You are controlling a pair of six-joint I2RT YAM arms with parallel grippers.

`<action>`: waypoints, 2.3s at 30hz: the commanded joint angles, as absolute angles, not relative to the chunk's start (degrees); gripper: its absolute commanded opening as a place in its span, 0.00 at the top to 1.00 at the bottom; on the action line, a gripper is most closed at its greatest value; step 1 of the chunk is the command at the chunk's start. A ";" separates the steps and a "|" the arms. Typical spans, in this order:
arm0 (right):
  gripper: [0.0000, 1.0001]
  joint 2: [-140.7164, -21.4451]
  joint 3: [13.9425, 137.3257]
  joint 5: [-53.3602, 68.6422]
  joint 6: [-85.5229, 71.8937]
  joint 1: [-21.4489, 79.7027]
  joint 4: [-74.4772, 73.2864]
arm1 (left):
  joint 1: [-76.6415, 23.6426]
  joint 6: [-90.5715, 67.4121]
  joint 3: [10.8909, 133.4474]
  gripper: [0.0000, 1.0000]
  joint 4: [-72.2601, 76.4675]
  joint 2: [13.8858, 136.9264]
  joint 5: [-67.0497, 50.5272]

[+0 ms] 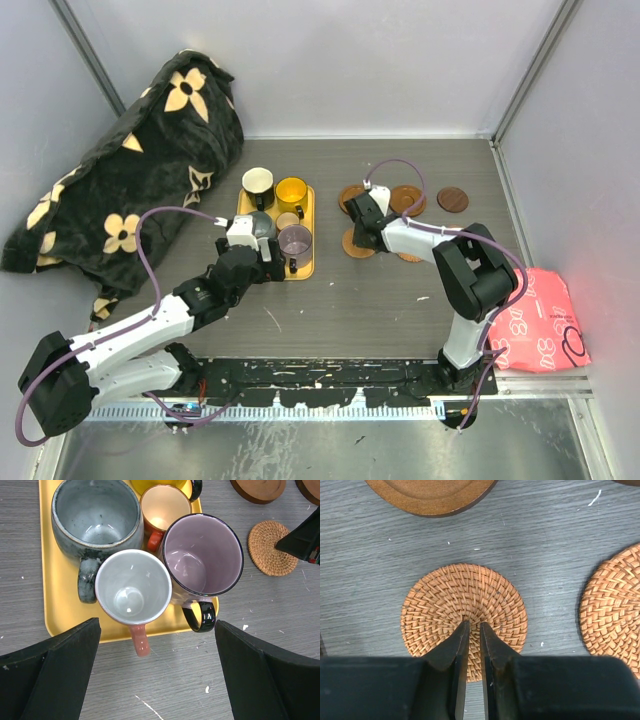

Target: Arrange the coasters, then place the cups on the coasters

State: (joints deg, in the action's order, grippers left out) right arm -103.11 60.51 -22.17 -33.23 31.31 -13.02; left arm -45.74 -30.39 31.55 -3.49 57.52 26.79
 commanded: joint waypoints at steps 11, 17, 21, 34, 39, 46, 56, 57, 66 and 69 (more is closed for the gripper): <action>0.77 -94.24 59.36 -22.59 -29.84 31.11 -15.95 | -45.66 -29.72 33.13 0.02 -0.88 56.84 27.82; 0.76 -91.83 59.49 -21.16 -29.51 31.11 -16.67 | -45.63 -29.84 33.26 0.02 -0.88 56.93 27.56; 0.76 -93.51 59.28 -20.13 -29.94 31.49 -16.58 | -45.74 -29.93 33.22 0.02 -0.88 56.82 27.42; 0.76 -99.55 60.14 -19.95 -30.27 32.25 -14.79 | -45.68 -29.81 33.29 0.02 -0.88 56.93 27.61; 0.76 -100.81 60.66 -19.89 -30.35 32.50 -14.33 | -45.63 -29.79 33.22 0.02 -0.88 57.00 27.64; 0.77 -103.51 62.37 -19.95 -30.05 32.52 -14.35 | -45.72 -29.72 33.30 0.02 -0.88 57.09 27.71; 0.76 -98.85 61.98 -21.28 -30.10 33.48 -15.29 | -45.69 -29.72 33.31 0.02 -0.70 57.28 27.65; 0.76 -97.94 62.04 -21.55 -30.02 33.56 -15.56 | -45.67 -29.72 33.31 0.02 -0.69 57.26 27.68; 0.74 -88.06 60.33 -22.29 -29.51 34.18 -15.61 | -45.71 -29.48 33.40 0.02 -0.63 57.40 28.25; 0.73 -85.83 59.11 -21.72 -29.29 34.27 -15.18 | -45.63 -29.42 33.31 0.02 -0.44 57.39 28.12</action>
